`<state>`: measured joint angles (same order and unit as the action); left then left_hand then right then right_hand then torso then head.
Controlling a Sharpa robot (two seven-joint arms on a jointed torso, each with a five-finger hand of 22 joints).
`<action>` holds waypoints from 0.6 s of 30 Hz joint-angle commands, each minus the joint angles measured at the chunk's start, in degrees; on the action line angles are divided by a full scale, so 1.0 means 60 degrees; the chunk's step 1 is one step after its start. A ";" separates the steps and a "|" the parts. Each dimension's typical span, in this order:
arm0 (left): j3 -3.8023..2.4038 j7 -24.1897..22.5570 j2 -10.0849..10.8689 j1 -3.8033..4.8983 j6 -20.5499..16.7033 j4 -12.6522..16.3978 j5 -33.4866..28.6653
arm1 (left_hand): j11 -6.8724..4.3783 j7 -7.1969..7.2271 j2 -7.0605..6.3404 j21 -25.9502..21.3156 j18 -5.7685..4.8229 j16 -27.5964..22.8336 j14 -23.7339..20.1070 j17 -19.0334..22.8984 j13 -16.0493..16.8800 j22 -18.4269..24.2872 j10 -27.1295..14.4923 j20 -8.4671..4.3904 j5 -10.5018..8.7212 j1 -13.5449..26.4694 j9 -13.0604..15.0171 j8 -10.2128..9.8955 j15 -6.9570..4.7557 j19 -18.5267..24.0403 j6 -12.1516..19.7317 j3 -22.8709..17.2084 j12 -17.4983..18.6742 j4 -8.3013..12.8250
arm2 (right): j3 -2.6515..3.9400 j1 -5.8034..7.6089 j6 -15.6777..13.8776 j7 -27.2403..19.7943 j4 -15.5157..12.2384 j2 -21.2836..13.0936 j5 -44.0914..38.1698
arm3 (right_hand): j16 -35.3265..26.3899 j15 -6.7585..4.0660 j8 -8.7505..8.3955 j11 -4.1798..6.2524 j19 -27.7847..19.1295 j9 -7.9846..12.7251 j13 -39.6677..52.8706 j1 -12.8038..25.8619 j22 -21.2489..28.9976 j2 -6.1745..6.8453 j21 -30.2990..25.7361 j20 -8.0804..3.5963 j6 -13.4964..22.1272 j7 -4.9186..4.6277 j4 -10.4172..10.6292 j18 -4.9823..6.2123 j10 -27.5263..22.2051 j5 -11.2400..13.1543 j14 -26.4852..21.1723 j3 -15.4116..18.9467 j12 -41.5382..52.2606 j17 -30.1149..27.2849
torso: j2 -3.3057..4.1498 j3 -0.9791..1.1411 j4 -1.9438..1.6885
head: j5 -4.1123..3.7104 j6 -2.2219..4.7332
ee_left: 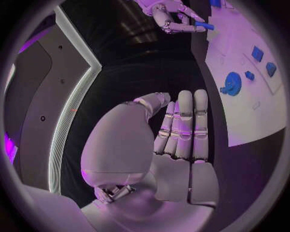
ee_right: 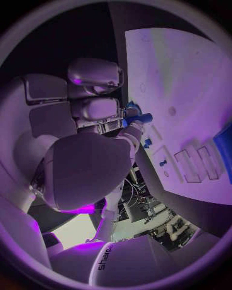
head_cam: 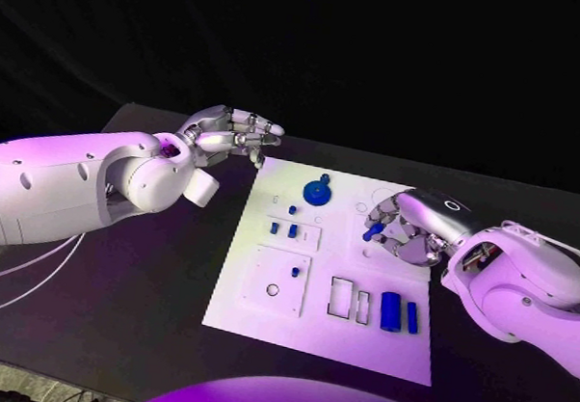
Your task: Assemble the parts on the task board
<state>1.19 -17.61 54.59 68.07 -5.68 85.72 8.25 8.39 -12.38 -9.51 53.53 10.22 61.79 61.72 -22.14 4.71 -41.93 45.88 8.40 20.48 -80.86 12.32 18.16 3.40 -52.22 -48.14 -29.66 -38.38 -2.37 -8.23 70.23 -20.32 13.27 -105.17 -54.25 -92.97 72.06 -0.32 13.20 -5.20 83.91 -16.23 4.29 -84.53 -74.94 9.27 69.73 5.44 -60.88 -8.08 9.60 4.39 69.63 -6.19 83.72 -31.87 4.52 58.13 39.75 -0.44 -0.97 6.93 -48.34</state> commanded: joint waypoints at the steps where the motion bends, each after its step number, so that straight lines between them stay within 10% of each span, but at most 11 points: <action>1: -0.0006 -0.0054 -0.0038 0.0006 0.0131 -0.0004 0.0000 | -0.0035 0.0036 0.0086 0.0010 0.0068 -0.0034 -0.0042 0.0012 -0.0004 -0.0008 -0.0030 0.0035 0.0050 0.0020 0.0011 -0.0054 -0.0013 -0.0014 -0.0058 -0.0009 -0.0031 0.0062 | 0.0010 0.0101 -0.0213 -0.0031 -0.0282 -0.0064 0.0348 | 0.0043 -0.0037 0.0054 0.0168 0.0235 -0.0152 -0.0008 -0.0010 -0.1777 -0.0078 0.0043 -0.0045 -0.0038 0.0003 -0.0061 -0.0171 0.0253 0.0027 0.0082 0.0003 -0.0005 0.0009 | 0.0003 -0.0001 0.0001 | 0.0022 0.0015; 11: -0.0005 -0.0080 -0.0131 0.0002 0.0163 -0.0033 -0.0015 | -0.0035 0.0036 0.0086 0.0010 0.0068 -0.0034 -0.0042 0.0012 -0.0004 -0.0008 -0.0030 0.0035 0.0050 0.0020 0.0011 -0.0054 -0.0013 -0.0014 -0.0058 -0.0009 -0.0031 0.0062 | 0.0010 0.0091 -0.0469 -0.0265 -0.0771 0.0718 0.0587 | 0.0043 -0.0036 0.0072 0.0163 0.0220 -0.0177 -0.0012 0.0004 -0.1765 -0.0085 0.0003 -0.0049 -0.0010 -0.0009 -0.0134 -0.0163 0.0251 -0.0003 0.0071 -0.0040 -0.0035 -0.0003 | 0.0008 -0.0006 0.0003 | 0.0158 -0.0014; 18: -0.0005 -0.0078 -0.0256 0.0002 0.0167 -0.0062 -0.0022 | -0.0031 0.0032 0.0091 0.0021 0.0065 -0.0034 -0.0041 0.0017 -0.0005 -0.0016 -0.0030 0.0035 0.0046 0.0031 0.0015 -0.0062 -0.0010 -0.0011 -0.0061 -0.0013 -0.0038 0.0066 | -0.0006 -0.0524 -0.0303 -0.0477 -0.0586 0.1626 0.0366 | 0.0022 -0.0030 0.0082 0.0154 0.0195 -0.0193 -0.0015 0.0037 -0.1745 -0.0065 -0.0080 -0.0048 0.0014 -0.0019 -0.0176 -0.0149 0.0246 -0.0024 0.0056 -0.0050 -0.0055 -0.0045 | 0.0021 -0.0003 -0.0022 | 0.0282 -0.0023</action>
<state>1.20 -17.64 53.28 68.05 -5.64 85.30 8.22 8.39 -12.38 -9.51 53.53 10.21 61.80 61.72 -22.09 4.71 -41.93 45.88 8.40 20.48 -80.86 12.32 18.16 3.40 -52.22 -48.14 -29.65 -38.38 -2.37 -8.24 67.54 -22.49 11.94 -108.92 -44.92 -90.01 72.04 -0.32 13.47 -5.10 83.91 -16.27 4.11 -84.53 -74.92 9.27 69.57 5.44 -60.72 -8.02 8.89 4.39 69.72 -5.94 83.72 -32.26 4.42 57.92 39.82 -0.48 -0.98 8.31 -48.38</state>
